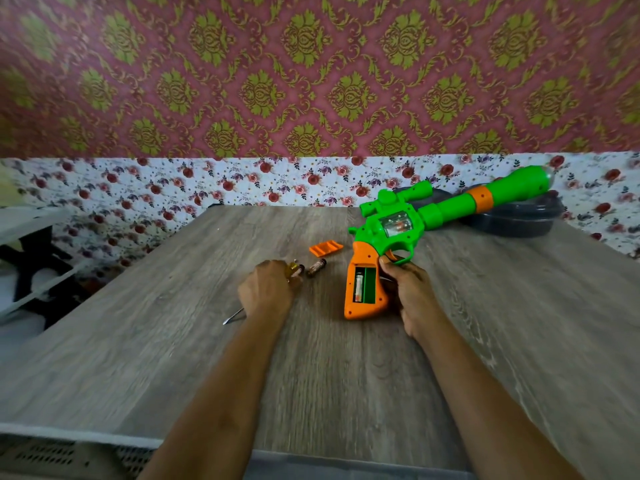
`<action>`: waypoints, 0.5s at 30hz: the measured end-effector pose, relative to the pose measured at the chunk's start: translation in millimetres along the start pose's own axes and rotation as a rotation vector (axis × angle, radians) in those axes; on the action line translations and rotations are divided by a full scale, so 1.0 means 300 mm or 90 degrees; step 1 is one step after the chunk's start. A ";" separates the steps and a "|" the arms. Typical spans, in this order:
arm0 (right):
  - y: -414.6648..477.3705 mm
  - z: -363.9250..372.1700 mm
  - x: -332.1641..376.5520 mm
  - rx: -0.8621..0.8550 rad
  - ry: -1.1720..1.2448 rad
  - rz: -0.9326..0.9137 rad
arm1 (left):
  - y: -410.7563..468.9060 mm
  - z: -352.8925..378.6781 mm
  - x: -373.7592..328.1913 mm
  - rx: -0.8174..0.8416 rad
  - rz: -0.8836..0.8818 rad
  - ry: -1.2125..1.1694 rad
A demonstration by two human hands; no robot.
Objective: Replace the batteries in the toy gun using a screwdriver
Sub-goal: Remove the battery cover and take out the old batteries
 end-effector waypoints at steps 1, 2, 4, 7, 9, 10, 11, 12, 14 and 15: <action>0.001 0.002 -0.002 0.001 -0.002 0.002 | -0.002 0.000 0.001 -0.003 0.008 -0.003; 0.001 0.003 0.000 0.002 -0.003 0.001 | -0.003 -0.007 0.000 -0.015 0.015 -0.022; 0.000 0.008 0.007 0.008 -0.004 -0.012 | -0.006 -0.038 -0.005 -0.061 0.037 -0.103; 0.001 0.010 0.024 0.011 -0.009 -0.046 | -0.020 -0.091 -0.024 -0.081 0.104 -0.287; 0.000 0.014 0.041 0.018 -0.016 -0.080 | -0.048 -0.115 -0.042 0.044 0.091 -0.468; -0.001 0.015 0.050 0.020 -0.016 -0.103 | -0.069 -0.117 -0.050 0.164 0.058 -0.565; 0.001 0.016 0.058 0.018 -0.017 -0.127 | -0.092 -0.113 -0.061 0.298 0.019 -0.637; -0.001 0.018 0.069 0.016 -0.018 -0.150 | -0.113 -0.110 -0.073 0.416 -0.016 -0.678; -0.003 0.019 0.087 0.018 -0.032 -0.192 | -0.137 -0.085 -0.088 0.556 -0.056 -0.692; -0.004 0.019 0.095 0.025 -0.044 -0.215 | -0.145 -0.071 -0.093 0.590 -0.072 -0.685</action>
Point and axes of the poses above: each hand's wrist, its own y-axis towards the middle knuckle, its own z-axis out of the palm, x = y × z, the point moved 3 cm from there along y, towards the middle knuckle, and after that the axes turned 15 degrees about -z, right-handed, at the moved point
